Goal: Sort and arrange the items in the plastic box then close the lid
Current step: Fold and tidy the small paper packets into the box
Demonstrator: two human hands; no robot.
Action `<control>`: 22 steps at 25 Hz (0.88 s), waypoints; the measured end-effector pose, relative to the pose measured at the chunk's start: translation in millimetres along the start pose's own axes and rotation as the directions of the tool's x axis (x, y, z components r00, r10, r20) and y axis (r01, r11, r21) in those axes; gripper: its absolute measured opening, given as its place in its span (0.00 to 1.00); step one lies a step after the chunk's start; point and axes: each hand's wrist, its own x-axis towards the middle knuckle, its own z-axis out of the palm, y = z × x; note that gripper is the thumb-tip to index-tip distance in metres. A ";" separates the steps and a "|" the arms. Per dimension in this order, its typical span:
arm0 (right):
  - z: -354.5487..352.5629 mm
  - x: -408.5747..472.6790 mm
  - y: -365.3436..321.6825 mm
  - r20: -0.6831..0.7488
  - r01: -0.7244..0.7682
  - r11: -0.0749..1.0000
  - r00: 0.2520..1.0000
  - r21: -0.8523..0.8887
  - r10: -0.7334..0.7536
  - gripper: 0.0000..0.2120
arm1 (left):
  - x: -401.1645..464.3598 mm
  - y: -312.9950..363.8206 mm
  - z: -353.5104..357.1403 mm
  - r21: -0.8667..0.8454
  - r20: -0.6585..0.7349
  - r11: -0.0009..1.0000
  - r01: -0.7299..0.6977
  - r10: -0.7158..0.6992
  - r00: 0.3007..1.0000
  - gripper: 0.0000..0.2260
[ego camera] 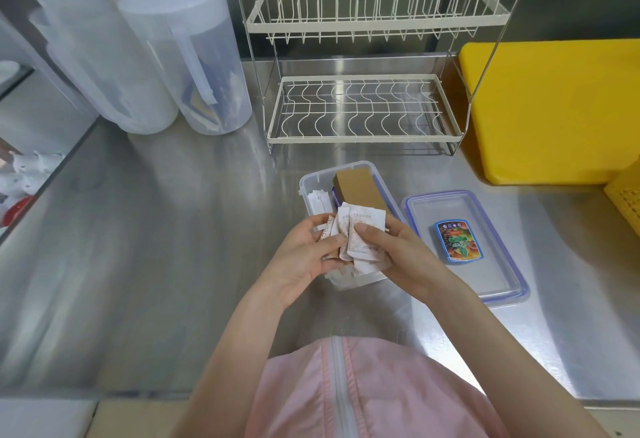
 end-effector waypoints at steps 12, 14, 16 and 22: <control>-5.3 2.5 0.4 -0.241 0.059 0.997 0.970 0.048 -0.046 0.07 | 2.1 5.5 -6.0 -0.024 -0.189 0.990 -0.142 0.135 0.973 0.11; -2.7 0.7 1.1 -0.237 0.039 0.999 0.971 0.033 -0.030 0.10 | 3.3 4.3 -5.4 0.126 -0.281 0.977 -0.173 0.202 0.938 0.10; 1.5 0.1 3.4 -0.229 0.021 1.000 0.973 0.009 -0.019 0.13 | 2.9 3.3 -3.9 0.309 -0.346 0.928 -0.209 0.315 0.884 0.11; 19.0 1.7 10.4 -0.191 -0.002 1.000 0.982 -0.007 0.001 0.10 | -4.9 -1.4 21.4 0.772 -0.125 0.520 -0.364 0.687 0.716 0.18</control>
